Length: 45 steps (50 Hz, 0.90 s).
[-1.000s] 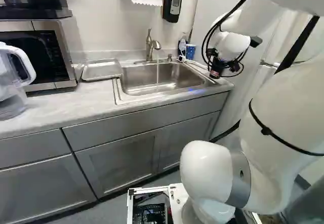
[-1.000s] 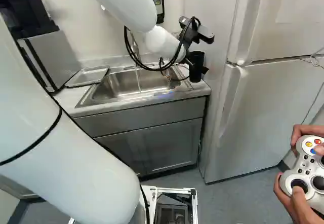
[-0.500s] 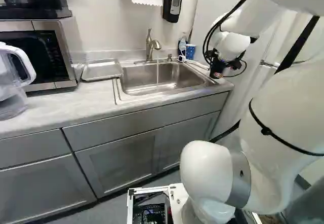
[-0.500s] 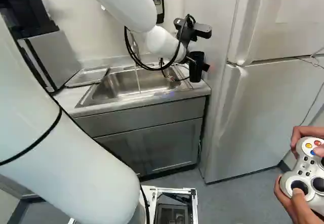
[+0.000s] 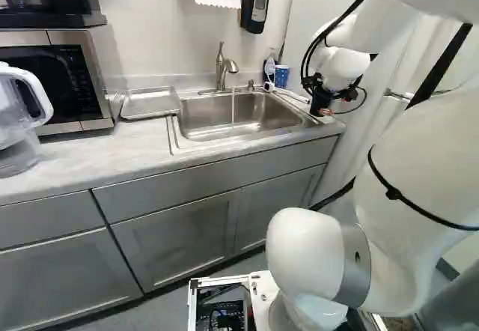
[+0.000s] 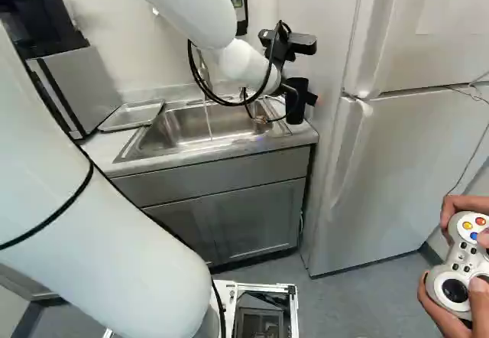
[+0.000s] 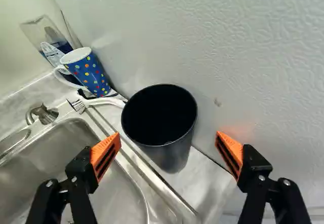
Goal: Rinse the cup and place it in the tray
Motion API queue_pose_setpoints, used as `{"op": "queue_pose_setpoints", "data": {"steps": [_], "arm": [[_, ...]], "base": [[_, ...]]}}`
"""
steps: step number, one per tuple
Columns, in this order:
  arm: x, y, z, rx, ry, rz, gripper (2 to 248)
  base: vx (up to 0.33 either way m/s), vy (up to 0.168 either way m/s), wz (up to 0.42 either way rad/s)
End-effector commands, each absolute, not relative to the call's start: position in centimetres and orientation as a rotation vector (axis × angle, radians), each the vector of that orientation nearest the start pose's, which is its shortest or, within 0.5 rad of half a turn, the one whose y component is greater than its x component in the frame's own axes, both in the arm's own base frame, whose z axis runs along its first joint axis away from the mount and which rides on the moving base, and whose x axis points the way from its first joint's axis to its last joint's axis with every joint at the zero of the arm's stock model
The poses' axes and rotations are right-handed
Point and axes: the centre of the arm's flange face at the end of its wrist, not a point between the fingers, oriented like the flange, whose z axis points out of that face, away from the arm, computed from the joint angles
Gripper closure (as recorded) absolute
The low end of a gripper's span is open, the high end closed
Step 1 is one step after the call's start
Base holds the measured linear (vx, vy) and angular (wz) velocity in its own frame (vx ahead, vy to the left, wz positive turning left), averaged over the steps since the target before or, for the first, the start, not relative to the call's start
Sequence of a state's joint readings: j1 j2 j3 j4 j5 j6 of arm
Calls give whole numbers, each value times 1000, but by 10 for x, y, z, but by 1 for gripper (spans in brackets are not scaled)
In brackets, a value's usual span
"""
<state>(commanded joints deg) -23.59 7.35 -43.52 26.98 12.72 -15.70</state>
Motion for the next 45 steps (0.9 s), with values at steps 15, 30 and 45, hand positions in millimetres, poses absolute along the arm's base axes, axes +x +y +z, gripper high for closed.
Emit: {"op": "queue_pose_setpoints", "data": {"steps": [15,30,45], "arm": [[414,-187,557,-2712,931,-1705,3],[416,-183,556,-2677,977,-1692,3],[423,-186,556,-2655,1015,-1683,3]], "base": [[0,0,0],[0,0,0],[0,0,0]]}}
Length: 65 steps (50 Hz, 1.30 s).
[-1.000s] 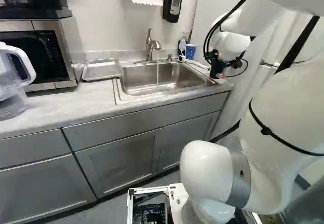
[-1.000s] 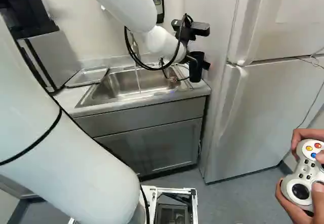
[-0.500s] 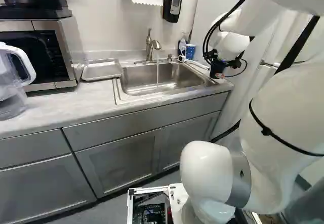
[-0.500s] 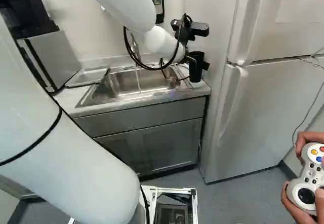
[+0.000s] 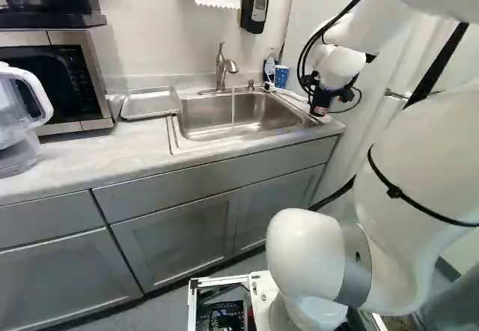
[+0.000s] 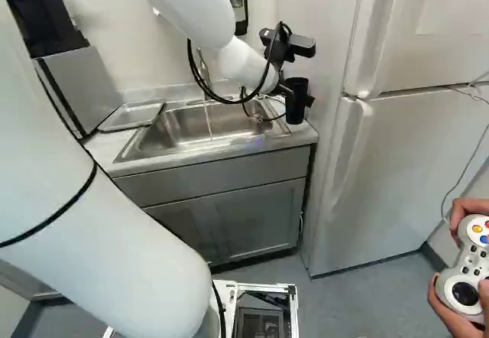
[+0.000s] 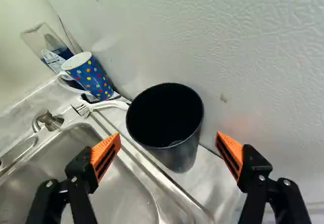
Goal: Rinse the cup and place it in the tray
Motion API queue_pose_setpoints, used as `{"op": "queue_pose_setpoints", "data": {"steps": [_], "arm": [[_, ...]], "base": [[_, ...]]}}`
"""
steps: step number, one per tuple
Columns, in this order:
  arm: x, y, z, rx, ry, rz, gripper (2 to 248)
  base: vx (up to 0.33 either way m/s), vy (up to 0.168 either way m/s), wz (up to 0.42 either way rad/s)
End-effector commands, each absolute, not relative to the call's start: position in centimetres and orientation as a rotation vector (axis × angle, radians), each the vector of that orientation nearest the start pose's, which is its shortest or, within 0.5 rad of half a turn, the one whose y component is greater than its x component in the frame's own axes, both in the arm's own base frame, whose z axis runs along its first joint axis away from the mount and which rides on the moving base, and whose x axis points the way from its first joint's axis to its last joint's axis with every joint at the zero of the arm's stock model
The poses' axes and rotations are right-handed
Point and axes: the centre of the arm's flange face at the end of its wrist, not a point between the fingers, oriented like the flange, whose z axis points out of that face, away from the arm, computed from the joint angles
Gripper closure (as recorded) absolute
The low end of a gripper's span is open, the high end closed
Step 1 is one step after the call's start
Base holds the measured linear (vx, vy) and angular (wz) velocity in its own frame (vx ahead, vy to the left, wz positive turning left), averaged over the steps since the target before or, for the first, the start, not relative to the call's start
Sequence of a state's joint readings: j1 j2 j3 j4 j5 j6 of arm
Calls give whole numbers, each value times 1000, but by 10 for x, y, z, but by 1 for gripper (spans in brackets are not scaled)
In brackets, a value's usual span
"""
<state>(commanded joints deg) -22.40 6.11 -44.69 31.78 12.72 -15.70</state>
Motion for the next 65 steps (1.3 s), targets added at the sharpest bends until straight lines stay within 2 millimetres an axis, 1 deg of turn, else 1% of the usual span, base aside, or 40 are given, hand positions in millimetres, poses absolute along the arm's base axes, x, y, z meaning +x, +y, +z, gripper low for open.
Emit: {"op": "queue_pose_setpoints", "data": {"steps": [5,17,34,48,61,65], "arm": [[426,-187,556,-2656,1015,-1682,3],[427,-187,556,-2658,1013,-1682,3],[427,-187,556,-2796,837,-1702,3],[427,-187,556,-2796,837,-1702,3],[427,-177,556,-2794,804,-1700,3],[427,-176,556,-2794,803,-1700,3]], "base": [[0,0,0],[0,0,0],[0,0,0],[0,0,0],[0,0,0],[0,0,0]]}}
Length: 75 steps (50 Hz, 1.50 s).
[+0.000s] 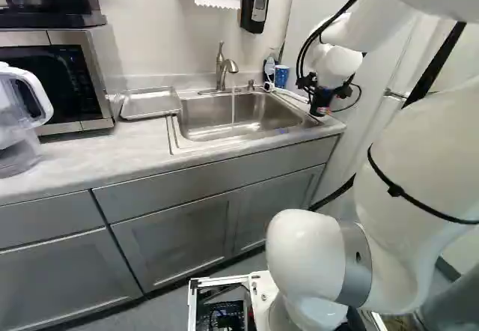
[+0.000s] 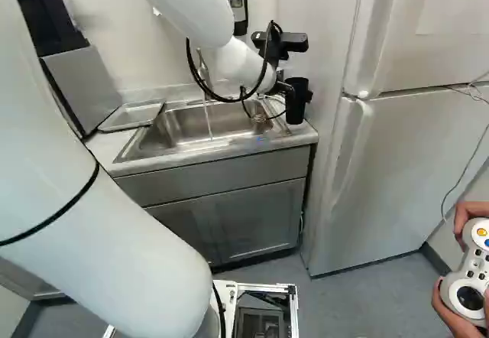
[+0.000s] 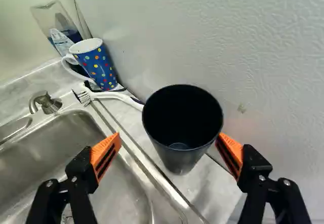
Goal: Rinse the cup and place it in the tray
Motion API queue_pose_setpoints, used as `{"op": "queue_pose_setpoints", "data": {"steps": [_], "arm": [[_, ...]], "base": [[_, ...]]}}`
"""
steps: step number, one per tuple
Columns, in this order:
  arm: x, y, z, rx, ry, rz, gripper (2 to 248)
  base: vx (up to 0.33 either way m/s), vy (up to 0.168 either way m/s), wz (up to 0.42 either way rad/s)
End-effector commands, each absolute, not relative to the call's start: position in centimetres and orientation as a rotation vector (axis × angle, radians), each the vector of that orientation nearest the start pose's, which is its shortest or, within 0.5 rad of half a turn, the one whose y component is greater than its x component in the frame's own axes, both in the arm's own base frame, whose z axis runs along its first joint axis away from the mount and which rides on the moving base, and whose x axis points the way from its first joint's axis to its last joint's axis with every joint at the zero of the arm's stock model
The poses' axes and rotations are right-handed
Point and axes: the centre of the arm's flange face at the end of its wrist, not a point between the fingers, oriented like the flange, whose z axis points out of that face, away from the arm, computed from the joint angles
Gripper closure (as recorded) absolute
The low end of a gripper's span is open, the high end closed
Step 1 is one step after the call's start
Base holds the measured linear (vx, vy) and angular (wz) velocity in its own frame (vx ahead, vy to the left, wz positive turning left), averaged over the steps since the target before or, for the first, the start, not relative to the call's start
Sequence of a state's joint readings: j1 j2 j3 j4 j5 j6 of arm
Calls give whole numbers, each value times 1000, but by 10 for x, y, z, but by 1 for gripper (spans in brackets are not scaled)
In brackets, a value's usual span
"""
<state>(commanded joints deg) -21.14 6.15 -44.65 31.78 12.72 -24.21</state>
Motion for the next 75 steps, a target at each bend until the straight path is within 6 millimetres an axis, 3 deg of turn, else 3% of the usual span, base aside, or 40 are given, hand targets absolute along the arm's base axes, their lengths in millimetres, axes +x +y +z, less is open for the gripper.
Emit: {"op": "queue_pose_setpoints", "data": {"steps": [75], "arm": [[428,-176,556,-2846,728,-1706,3]], "base": [[0,0,0]]}}
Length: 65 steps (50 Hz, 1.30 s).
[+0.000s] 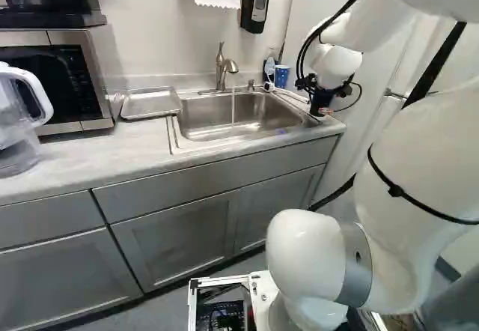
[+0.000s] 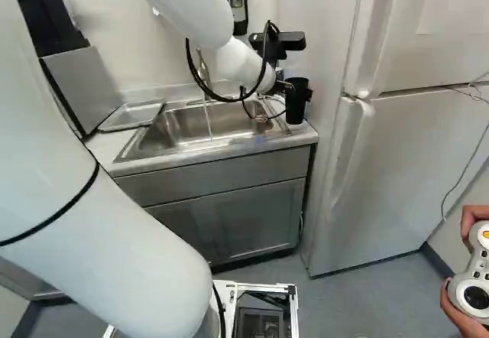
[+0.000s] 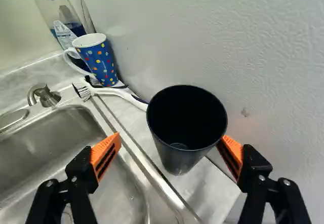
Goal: Rinse the cup and place it in the tray
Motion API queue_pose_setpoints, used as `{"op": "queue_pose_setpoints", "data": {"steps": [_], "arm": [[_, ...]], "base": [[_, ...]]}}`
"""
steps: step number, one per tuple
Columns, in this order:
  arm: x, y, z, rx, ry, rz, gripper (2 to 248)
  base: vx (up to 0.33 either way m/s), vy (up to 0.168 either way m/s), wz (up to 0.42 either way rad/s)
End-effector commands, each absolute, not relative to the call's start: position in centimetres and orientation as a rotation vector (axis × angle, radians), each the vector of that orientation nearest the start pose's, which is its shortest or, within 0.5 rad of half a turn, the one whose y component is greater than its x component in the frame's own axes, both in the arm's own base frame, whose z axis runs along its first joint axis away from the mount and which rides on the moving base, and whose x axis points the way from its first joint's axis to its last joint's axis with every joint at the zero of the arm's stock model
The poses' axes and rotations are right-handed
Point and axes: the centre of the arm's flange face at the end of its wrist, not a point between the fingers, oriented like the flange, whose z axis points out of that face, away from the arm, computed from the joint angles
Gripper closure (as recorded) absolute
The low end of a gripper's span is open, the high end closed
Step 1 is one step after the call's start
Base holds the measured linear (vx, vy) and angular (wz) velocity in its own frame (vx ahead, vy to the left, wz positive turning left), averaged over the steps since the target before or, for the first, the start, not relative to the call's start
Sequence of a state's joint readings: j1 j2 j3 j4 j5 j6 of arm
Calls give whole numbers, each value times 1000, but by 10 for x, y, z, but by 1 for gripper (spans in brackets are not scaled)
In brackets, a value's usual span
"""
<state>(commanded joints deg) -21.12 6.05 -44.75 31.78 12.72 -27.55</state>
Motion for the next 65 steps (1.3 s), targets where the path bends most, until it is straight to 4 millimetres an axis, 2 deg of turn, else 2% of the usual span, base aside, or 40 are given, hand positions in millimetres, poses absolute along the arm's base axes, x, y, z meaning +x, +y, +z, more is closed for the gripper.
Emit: {"op": "queue_pose_setpoints", "data": {"steps": [26,27,31,32,37,38,42,43,65], "arm": [[429,-177,556,-2846,727,-1705,3],[429,-177,556,-2846,727,-1705,32],[429,-177,556,-2846,727,-1705,32],[429,-177,556,-2846,727,-1705,71],[429,-177,556,-2846,727,-1705,71],[429,-177,556,-2846,727,-1705,108],[429,-177,556,-2846,727,-1705,108],[429,-177,556,-2846,727,-1705,129],[429,-176,557,-2845,727,-1706,130]], "base": [[0,0,0],[0,0,0],[0,0,0],[0,0,0],[0,0,0],[0,0,0],[0,0,0],[0,0,0],[0,0,0]]}}
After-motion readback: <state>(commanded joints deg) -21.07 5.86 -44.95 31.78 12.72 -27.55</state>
